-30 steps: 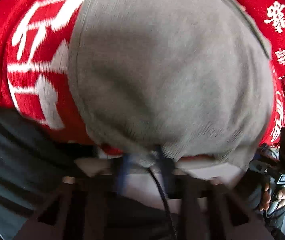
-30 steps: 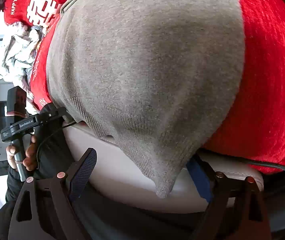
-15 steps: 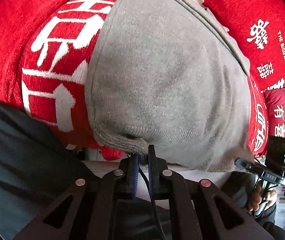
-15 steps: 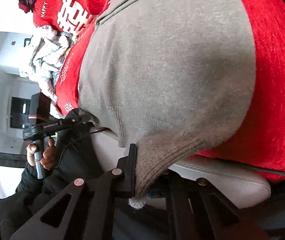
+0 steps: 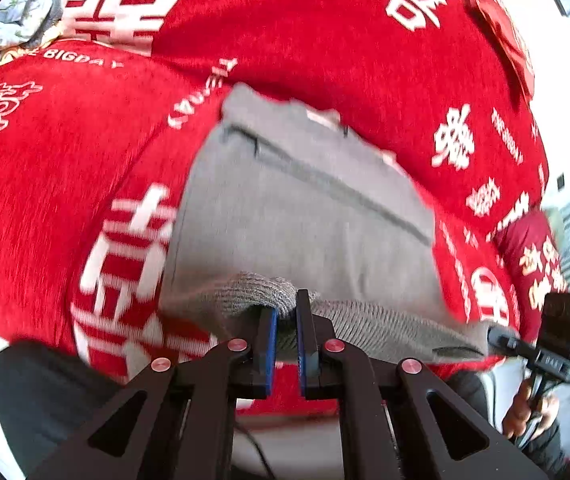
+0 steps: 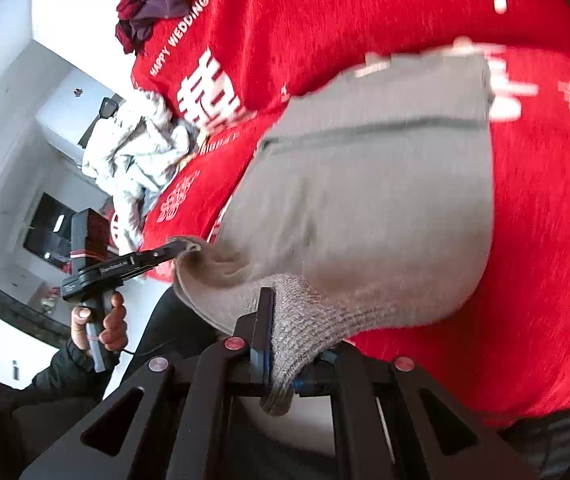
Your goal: Fold small clothes
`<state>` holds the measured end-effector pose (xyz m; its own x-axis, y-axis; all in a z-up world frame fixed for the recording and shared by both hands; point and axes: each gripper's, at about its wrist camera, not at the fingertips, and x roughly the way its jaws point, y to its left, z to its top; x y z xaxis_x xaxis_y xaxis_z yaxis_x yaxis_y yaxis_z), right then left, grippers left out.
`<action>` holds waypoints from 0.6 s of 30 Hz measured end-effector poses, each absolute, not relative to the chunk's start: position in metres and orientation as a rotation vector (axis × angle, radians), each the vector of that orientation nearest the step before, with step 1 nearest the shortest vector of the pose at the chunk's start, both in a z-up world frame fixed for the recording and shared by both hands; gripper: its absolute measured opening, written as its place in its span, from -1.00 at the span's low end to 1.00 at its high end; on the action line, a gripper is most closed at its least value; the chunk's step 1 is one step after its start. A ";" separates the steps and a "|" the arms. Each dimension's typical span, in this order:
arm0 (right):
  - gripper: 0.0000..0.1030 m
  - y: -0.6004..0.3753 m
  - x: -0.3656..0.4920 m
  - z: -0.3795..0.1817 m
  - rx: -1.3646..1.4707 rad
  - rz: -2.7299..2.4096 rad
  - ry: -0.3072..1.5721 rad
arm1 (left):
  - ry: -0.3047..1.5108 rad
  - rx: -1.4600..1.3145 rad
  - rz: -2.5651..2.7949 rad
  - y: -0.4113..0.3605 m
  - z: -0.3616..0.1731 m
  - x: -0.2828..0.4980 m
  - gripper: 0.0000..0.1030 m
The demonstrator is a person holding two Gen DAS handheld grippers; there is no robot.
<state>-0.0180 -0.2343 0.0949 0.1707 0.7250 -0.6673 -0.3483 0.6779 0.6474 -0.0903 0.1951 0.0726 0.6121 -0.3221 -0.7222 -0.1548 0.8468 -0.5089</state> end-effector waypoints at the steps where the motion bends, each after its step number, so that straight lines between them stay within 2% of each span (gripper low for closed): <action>1: -0.84 -0.233 -0.012 0.099 0.393 0.783 1.157 | 0.906 -0.584 -0.100 0.195 0.076 -0.080 -0.83; 18: -0.84 -0.226 0.115 0.149 0.382 0.663 1.002 | 0.765 -0.563 -0.092 0.210 0.124 0.050 -0.83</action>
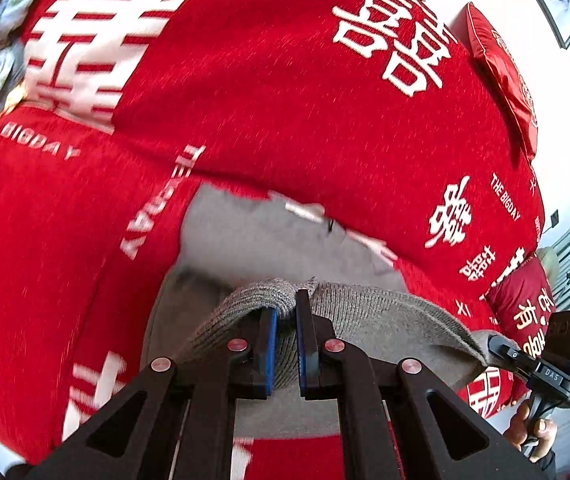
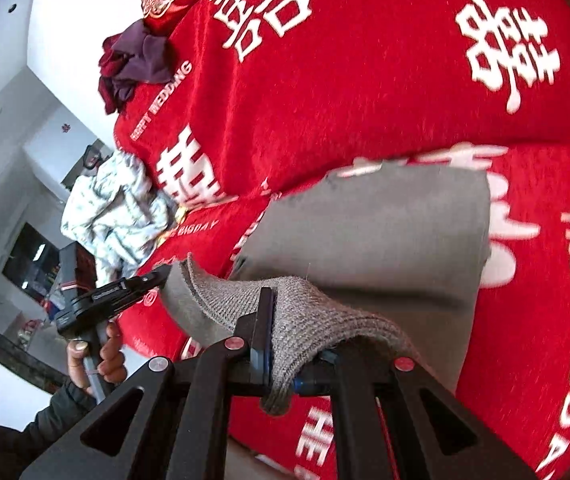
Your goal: Fold small clothes
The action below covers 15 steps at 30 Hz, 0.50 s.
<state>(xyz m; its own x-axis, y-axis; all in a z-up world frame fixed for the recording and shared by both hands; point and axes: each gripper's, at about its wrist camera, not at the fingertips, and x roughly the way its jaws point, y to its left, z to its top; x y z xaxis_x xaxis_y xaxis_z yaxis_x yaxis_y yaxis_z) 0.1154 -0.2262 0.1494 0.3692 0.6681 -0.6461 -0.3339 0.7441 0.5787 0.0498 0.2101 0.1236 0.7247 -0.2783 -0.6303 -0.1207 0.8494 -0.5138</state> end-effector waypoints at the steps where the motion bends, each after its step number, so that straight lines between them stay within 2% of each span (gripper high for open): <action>1: -0.84 -0.225 0.122 0.150 0.379 0.653 0.996 | 0.761 -0.560 -0.092 0.209 0.126 0.057 -0.83; 7: -0.84 -0.219 0.187 0.141 0.377 0.574 0.981 | 0.762 -0.514 -0.078 0.204 0.123 0.138 -0.83; 15: -0.84 -0.217 0.286 0.072 0.410 0.458 1.097 | 0.883 -0.540 -0.021 0.216 0.062 0.246 -0.83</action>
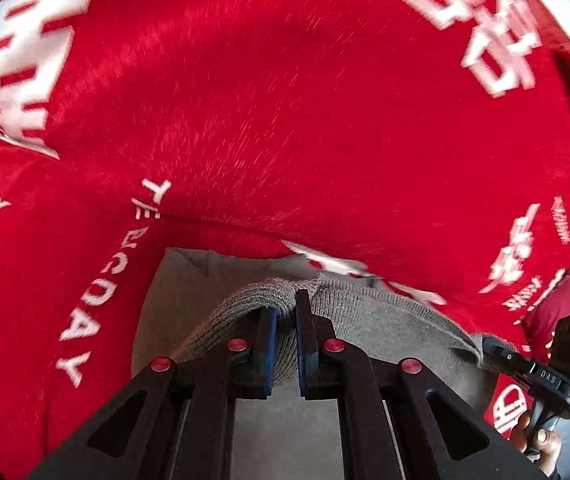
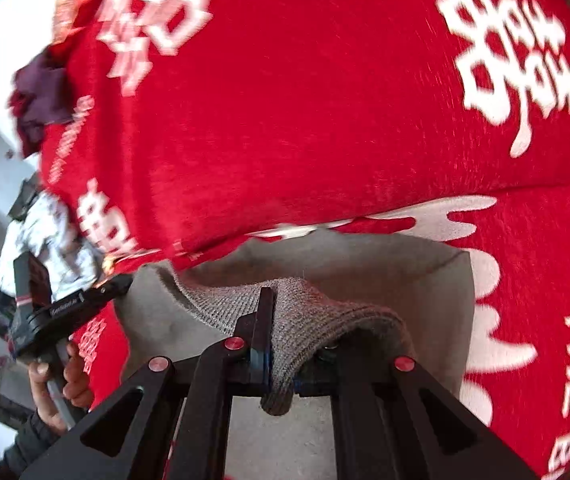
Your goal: Fold small clothes
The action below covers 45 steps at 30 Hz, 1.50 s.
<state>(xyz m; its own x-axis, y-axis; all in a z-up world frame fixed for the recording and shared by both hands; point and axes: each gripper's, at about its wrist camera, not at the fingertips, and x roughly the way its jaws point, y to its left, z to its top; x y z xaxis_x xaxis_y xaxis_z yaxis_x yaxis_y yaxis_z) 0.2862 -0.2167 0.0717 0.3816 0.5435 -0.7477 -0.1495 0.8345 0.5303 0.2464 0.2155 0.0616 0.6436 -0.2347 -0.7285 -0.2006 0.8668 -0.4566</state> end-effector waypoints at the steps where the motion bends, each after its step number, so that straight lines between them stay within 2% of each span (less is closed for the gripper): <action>1: -0.84 -0.218 0.299 0.058 0.427 0.442 1.131 | 0.900 -0.534 -0.010 0.215 0.054 0.253 -0.83; 4: -0.83 -0.220 0.328 0.013 0.487 0.408 1.245 | 0.984 -0.528 0.046 0.218 0.019 0.279 -0.82; 8: -0.55 -0.224 0.340 -0.020 0.549 0.377 1.346 | 1.070 -0.567 0.051 0.225 -0.003 0.293 -0.82; 10: -0.18 -0.235 0.336 -0.016 0.617 0.386 1.286 | 1.072 -0.595 0.017 0.229 0.001 0.296 -0.82; 11: 0.27 -0.244 0.334 -0.013 0.666 0.377 1.249 | 1.067 -0.616 0.002 0.232 0.005 0.297 -0.82; 12: 0.59 -0.255 0.328 -0.007 0.730 0.354 1.191 | 1.062 -0.635 -0.007 0.235 0.009 0.297 -0.82; 15: 0.62 -0.273 0.313 0.016 0.773 0.355 1.086 | 1.010 -0.723 -0.066 0.247 0.034 0.292 -0.82; 20: 0.62 -0.255 0.307 0.042 0.377 0.279 1.097 | 0.926 -0.618 -0.058 0.260 0.068 0.266 -0.81; 23: 0.62 -0.244 0.317 0.031 0.298 0.295 1.152 | 0.965 -0.585 -0.002 0.272 0.062 0.258 -0.81; 29: 0.60 -0.227 0.350 -0.018 0.244 0.323 1.330 | 1.101 -0.560 0.019 0.271 0.018 0.262 -0.81; 31: 0.09 -0.219 0.351 -0.026 0.220 0.365 1.346 | 1.131 -0.551 0.000 0.261 0.007 0.264 -0.81; 33: -0.57 -0.209 0.345 -0.018 0.127 0.353 1.323 | 1.129 -0.535 -0.015 0.251 0.004 0.267 -0.81; 34: -0.77 -0.211 0.341 -0.011 0.126 0.356 1.304 | 1.119 -0.525 -0.018 0.245 0.006 0.268 -0.81; 38: -0.85 -0.238 0.329 0.021 0.189 0.309 1.163 | 1.072 -0.545 -0.060 0.229 0.013 0.269 -0.81; 42: -0.85 -0.236 0.327 0.001 0.093 0.246 1.218 | 1.116 -0.471 0.024 0.212 0.005 0.277 -0.81; 45: -0.84 -0.240 0.323 0.000 0.152 0.237 1.199 | 1.075 -0.516 0.024 0.213 0.014 0.271 -0.81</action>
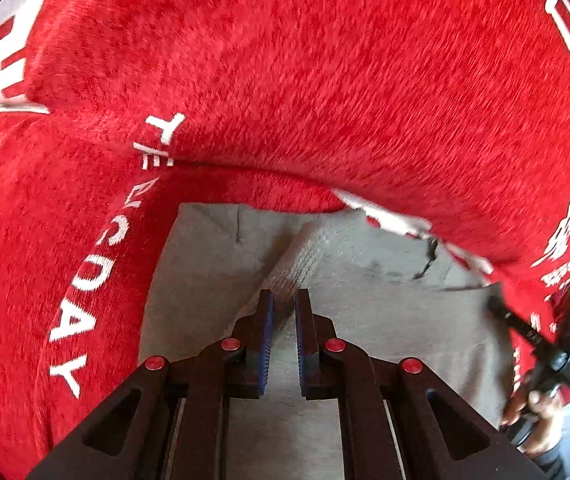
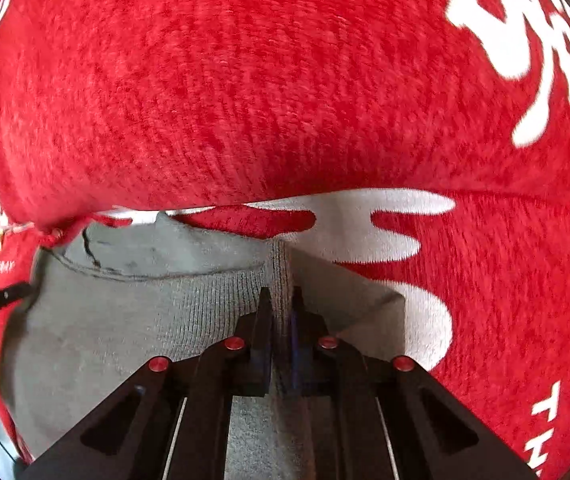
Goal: Fold small clothes
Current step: 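Open both tools and release the folded hem onto the sweater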
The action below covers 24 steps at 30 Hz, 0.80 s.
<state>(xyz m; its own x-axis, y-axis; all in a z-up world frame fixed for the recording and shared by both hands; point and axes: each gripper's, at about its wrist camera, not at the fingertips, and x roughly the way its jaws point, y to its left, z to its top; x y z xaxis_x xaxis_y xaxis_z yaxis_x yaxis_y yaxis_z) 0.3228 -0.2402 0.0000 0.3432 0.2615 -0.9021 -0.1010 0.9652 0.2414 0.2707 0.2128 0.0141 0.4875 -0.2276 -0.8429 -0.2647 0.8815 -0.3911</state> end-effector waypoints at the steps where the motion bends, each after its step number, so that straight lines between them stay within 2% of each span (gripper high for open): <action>1: -0.82 -0.241 0.322 0.001 0.171 0.248 1.205 | 1.060 -0.511 0.033 0.210 0.020 0.267 -0.81; 2: -0.72 -0.241 0.322 0.001 0.178 0.262 1.218 | 1.047 -0.502 0.025 0.206 0.024 0.264 -0.81; 5: -0.04 -0.241 0.318 0.012 0.144 0.248 1.207 | 1.009 -0.476 -0.035 0.189 0.042 0.252 -0.81; 6: 0.13 -0.242 0.314 0.023 0.142 0.234 1.162 | 0.979 -0.468 -0.064 0.181 0.051 0.245 -0.81; 9: 0.32 -0.248 0.296 0.059 0.146 0.224 1.060 | 0.927 -0.466 -0.174 0.160 0.065 0.232 -0.81; 12: 0.47 -0.239 0.271 0.077 0.153 0.319 1.031 | 0.996 -0.372 -0.236 0.133 0.046 0.238 -0.81; 15: 0.48 -0.207 0.250 0.061 0.052 0.420 1.142 | 1.114 -0.320 -0.178 0.132 0.009 0.256 -0.81; 17: 0.48 -0.194 0.239 0.042 -0.020 0.446 1.194 | 1.128 -0.354 -0.117 0.153 -0.008 0.263 -0.82; 20: 0.47 -0.199 0.240 0.016 -0.108 0.359 1.230 | 1.103 -0.513 -0.036 0.197 -0.007 0.262 -0.81; 24: 0.45 -0.219 0.243 0.027 -0.038 0.265 1.235 | 1.045 -0.535 0.082 0.224 0.015 0.241 -0.81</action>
<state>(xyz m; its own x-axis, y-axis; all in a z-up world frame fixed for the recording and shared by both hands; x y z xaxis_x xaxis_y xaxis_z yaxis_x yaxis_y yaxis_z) 0.2429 -0.2192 0.0273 0.3028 0.1794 -0.9360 -0.2205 0.9687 0.1144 0.2405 0.2243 0.0155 0.5110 -0.1841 -0.8396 -0.3135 0.8696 -0.3814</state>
